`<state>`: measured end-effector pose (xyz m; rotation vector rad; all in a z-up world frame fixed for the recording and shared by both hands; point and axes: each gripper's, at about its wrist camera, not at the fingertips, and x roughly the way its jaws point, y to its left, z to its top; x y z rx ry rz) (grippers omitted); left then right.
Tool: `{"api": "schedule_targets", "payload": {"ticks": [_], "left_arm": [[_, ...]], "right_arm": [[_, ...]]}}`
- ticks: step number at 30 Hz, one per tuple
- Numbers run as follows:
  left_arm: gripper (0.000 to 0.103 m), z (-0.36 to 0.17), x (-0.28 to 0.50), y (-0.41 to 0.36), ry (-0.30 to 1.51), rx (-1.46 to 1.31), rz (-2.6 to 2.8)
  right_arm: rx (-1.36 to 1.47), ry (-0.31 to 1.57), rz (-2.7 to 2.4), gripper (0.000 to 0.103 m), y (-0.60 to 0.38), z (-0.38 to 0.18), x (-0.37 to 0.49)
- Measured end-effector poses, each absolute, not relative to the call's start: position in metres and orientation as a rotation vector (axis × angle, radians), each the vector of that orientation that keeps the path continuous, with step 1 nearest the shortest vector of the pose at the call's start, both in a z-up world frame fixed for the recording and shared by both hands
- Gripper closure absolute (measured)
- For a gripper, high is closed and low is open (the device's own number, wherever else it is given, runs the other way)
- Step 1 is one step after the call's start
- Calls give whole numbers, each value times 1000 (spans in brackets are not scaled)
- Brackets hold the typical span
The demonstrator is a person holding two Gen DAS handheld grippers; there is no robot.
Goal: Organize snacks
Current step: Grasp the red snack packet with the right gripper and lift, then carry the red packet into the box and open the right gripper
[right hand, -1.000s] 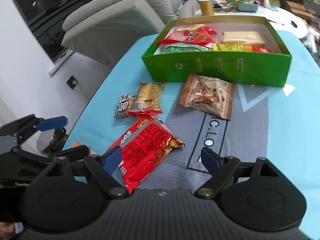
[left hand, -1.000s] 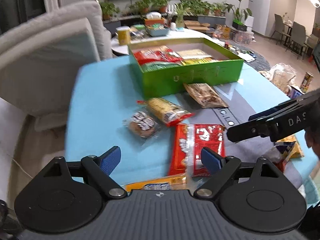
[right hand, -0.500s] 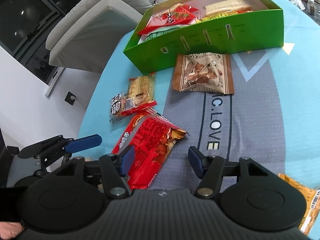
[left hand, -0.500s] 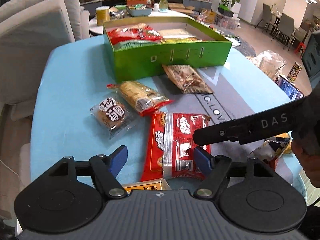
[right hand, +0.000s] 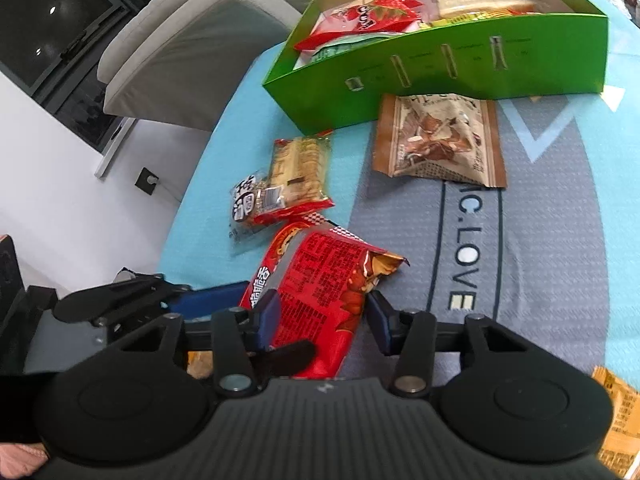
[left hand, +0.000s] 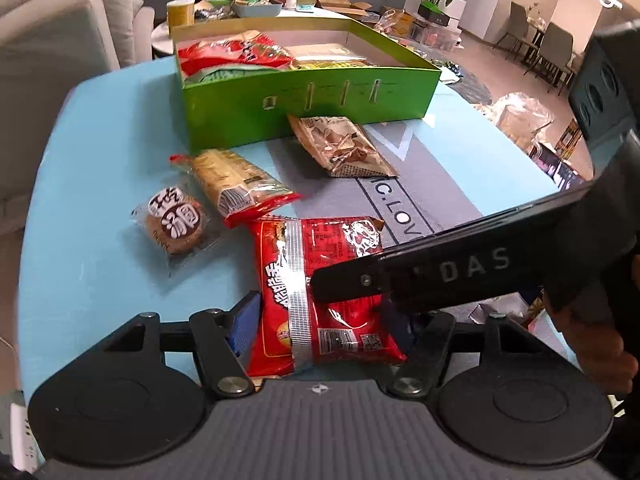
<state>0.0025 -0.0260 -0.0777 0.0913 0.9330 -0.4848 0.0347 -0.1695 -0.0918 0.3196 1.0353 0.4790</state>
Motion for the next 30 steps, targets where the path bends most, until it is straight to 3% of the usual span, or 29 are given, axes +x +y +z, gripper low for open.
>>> {"api": "schedule_targets", "payload": {"ticks": [15,30], "left_arm": [[44,-29,-3,-52,783,137,-510],[44,1,44,-99,683,172,-532]], "right_arm": [[300,875,470,58,-193,-46,25],[299,752,412,58,-230,-12,58]]}}
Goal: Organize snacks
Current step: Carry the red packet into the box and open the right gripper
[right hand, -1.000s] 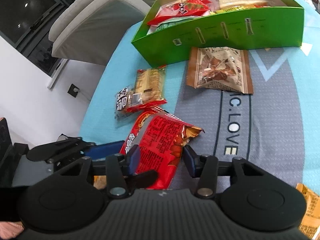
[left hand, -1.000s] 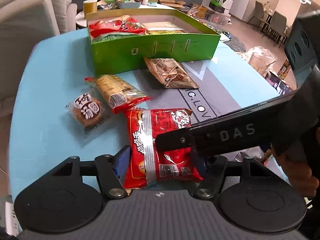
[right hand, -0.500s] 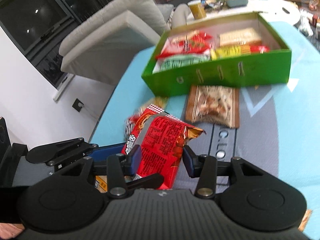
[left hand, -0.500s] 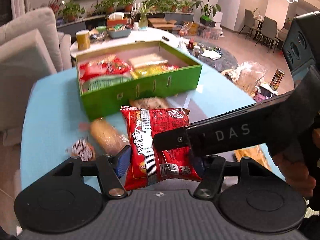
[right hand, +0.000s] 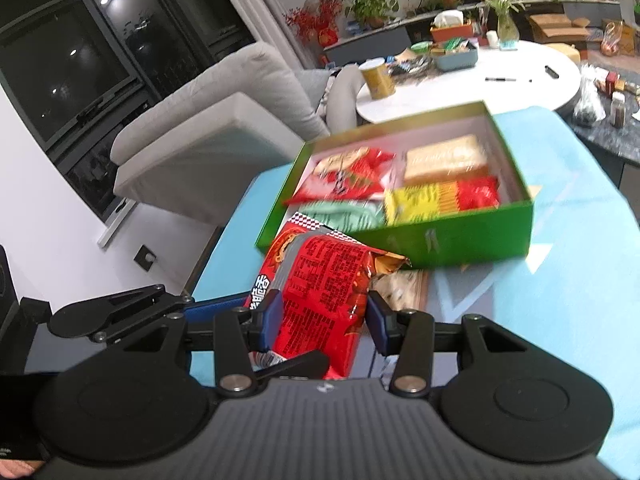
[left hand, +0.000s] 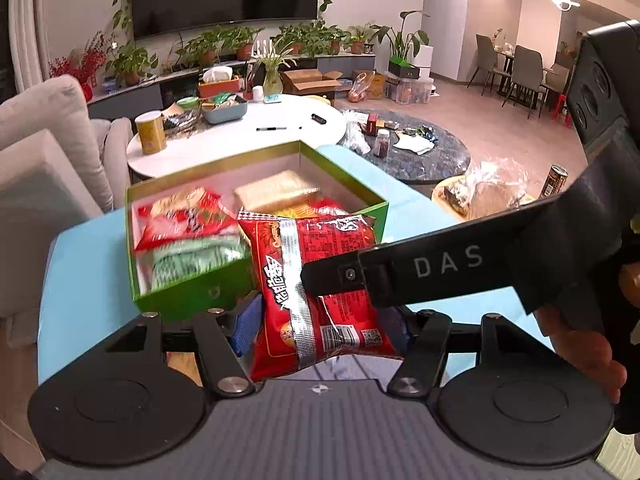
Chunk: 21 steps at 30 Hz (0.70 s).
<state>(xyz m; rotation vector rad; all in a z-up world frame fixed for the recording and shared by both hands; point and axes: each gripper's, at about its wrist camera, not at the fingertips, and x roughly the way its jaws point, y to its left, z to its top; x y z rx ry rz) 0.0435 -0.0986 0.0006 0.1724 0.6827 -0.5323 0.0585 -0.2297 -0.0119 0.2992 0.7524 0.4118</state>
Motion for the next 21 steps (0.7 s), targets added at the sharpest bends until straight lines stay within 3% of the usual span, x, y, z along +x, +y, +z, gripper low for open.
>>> {"api": "schedule_targets", "payload": {"ticks": [21], "left_arm": [[44,-3,189,-155,726,90,-487]], "right_arm": [[278,706,308,57,-270,-2,178]]}}
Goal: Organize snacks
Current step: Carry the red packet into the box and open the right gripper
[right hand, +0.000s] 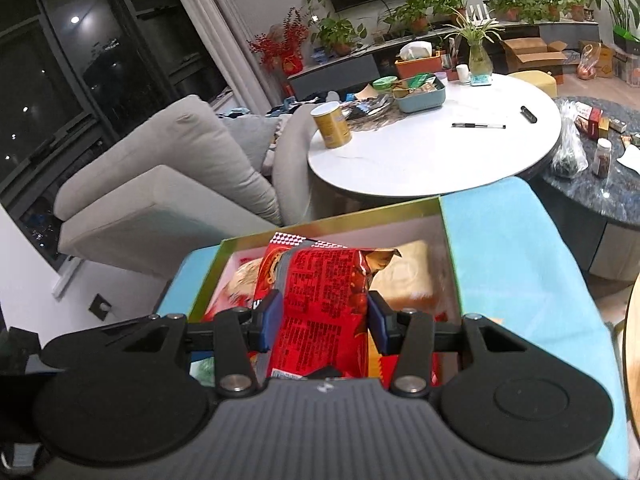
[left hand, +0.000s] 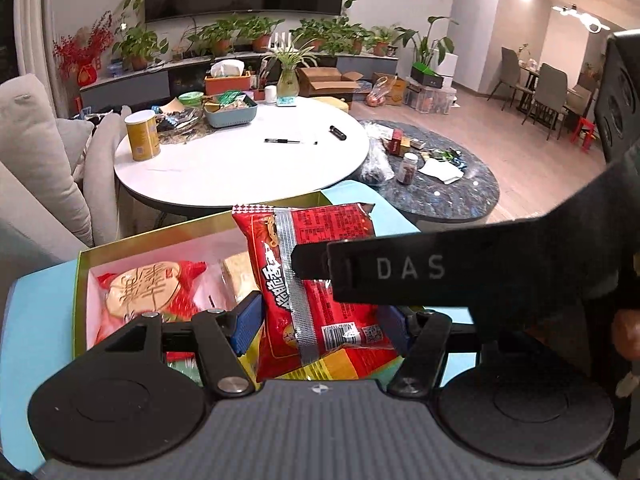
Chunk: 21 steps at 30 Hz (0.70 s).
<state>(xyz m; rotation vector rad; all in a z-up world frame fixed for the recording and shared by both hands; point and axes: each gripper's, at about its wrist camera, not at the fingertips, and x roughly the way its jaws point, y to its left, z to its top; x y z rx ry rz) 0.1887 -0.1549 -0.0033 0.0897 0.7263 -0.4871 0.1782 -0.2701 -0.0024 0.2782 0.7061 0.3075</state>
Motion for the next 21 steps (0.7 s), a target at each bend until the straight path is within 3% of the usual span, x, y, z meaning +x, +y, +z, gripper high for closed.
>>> {"api": "schedule_targets", "payload": {"ticks": [19,21], "left_arm": [[44,-30,241,-169,805,51,-459],[35,-32,243,-168,803,44,-443]], "right_arm": [[288,760,271,56,-281,-25,227],[290,761,270,56,-282,-27,230]]}}
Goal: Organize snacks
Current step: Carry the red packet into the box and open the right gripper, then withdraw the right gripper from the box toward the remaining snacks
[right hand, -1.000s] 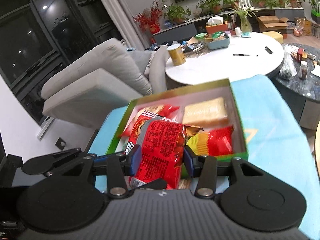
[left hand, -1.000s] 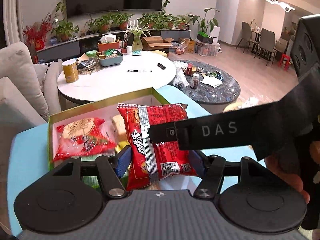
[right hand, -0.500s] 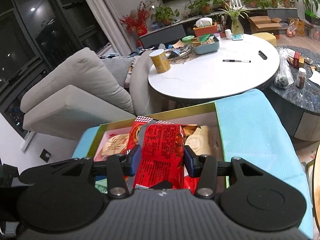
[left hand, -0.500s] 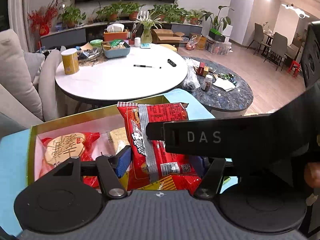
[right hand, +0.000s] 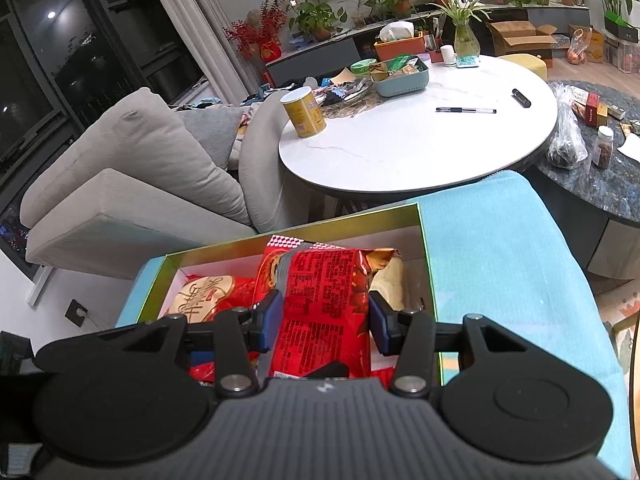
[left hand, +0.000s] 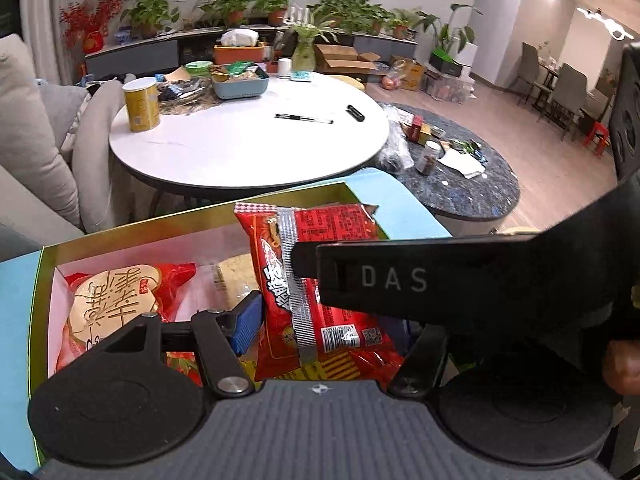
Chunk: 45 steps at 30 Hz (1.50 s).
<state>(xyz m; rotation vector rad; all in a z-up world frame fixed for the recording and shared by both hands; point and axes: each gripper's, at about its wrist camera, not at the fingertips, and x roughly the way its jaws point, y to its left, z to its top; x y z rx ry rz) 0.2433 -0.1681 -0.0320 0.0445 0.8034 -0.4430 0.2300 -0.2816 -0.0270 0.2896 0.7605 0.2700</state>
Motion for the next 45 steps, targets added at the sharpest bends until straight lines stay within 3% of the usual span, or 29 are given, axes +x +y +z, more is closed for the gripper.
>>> {"api": "schedule_targets", "payload": {"ticks": [2,30,45], "left_arm": [[24,-34,244,-167,804,52,-397],[20,11,170,-113,722,36,-337],[19,21,91,-66,686,30,-296]], "right_arm": [[286,751,235,55,-281,-29,229],[273,648,264,55,-269,26,149],[210,645,299,45,-248,28,71]]}}
